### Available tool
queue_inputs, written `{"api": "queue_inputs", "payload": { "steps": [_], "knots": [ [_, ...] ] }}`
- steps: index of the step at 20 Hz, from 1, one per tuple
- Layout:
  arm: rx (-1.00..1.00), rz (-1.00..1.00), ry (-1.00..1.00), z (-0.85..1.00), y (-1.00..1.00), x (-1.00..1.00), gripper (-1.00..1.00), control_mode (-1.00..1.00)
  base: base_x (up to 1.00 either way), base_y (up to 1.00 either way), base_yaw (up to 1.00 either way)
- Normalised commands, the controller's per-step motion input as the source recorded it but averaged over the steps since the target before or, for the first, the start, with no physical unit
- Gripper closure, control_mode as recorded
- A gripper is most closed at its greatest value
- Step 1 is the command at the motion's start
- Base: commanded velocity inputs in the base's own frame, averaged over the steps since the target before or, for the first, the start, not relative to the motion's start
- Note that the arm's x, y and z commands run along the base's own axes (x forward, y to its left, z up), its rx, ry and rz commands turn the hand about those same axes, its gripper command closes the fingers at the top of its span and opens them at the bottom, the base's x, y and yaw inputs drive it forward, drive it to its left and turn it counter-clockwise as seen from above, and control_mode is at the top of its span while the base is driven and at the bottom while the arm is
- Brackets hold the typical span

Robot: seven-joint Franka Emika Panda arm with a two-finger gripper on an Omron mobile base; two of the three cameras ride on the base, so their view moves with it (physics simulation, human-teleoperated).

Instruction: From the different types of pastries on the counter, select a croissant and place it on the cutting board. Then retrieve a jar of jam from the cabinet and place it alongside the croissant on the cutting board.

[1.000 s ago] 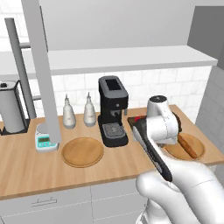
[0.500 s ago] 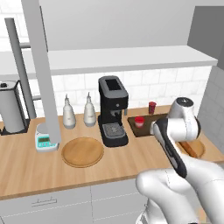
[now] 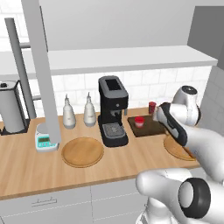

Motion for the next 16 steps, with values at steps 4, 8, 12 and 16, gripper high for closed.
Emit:
{"api": "queue_inputs", "payload": {
  "steps": [4, 8, 12, 16],
  "knots": [
    [-0.05, 0.00, 0.08, 0.18, -0.25, 0.64, 1.00, -1.00, 0.00, 0.00, 0.00],
    [-0.15, 0.00, 0.00, -0.12, -0.12, 0.07, 1.00, -1.00, 0.00, 0.00, 0.00],
    [-0.02, 0.08, -0.01, -0.24, -0.09, 0.40, 1.00, -1.00, 0.00, 0.00, 0.00],
    [0.00, 0.03, -0.01, -0.02, 0.00, 0.11, 1.00, -1.00, 0.00, 0.00, 0.00]
  ]
}}
